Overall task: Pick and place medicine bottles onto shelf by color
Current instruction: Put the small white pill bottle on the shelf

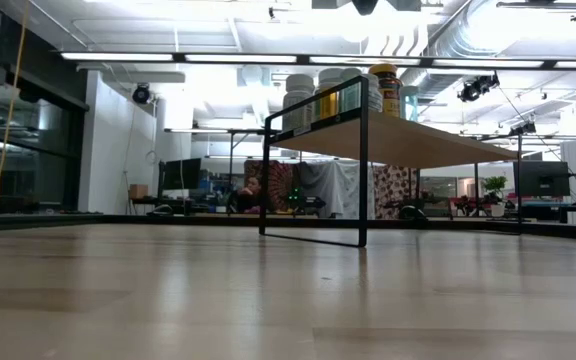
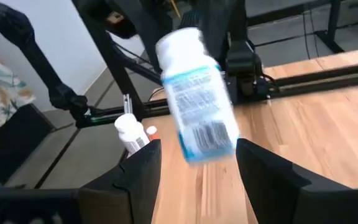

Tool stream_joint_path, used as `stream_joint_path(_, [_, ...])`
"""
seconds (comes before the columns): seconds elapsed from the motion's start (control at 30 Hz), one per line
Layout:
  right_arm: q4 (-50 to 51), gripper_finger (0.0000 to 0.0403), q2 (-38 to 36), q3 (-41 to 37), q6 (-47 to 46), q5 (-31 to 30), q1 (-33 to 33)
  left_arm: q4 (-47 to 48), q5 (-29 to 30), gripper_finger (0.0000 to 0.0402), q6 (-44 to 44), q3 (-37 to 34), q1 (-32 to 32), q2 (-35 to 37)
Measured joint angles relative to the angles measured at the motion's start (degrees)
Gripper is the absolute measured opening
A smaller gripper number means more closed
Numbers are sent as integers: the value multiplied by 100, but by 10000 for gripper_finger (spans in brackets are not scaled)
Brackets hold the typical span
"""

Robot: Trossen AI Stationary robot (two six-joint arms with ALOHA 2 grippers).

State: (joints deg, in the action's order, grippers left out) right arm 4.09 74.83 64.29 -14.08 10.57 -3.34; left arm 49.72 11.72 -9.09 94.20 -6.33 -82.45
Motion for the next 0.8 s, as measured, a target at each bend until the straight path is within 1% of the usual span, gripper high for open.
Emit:
stream_joint_path(0.07, [30, 200, 87, 108, 142, 4, -19, 26, 95, 179, -59, 34, 0, -35])
stream_joint_path(0.2, [435, 209, 200, 397, 385, -59, -21, 38, 149, 179, -20, 89, 0, -108])
stream_joint_path(0.3, [903, 226, 207, 595, 570, -111, -19, 39, 158, 179, 95, 87, 0, -110])
stream_joint_path(0.43, [1417, 257, 207, 797, 724, -382, -19, 20, 165, 179, 209, 87, 0, -108])
stream_joint_path(0.63, [1468, 306, 207, 842, 1029, -615, -17, -7, 184, 179, 292, 87, 0, -108])
stream_joint_path(0.8, [1460, 323, 207, 842, 1050, -703, -17, -44, 197, 179, 353, 87, 42, -108])
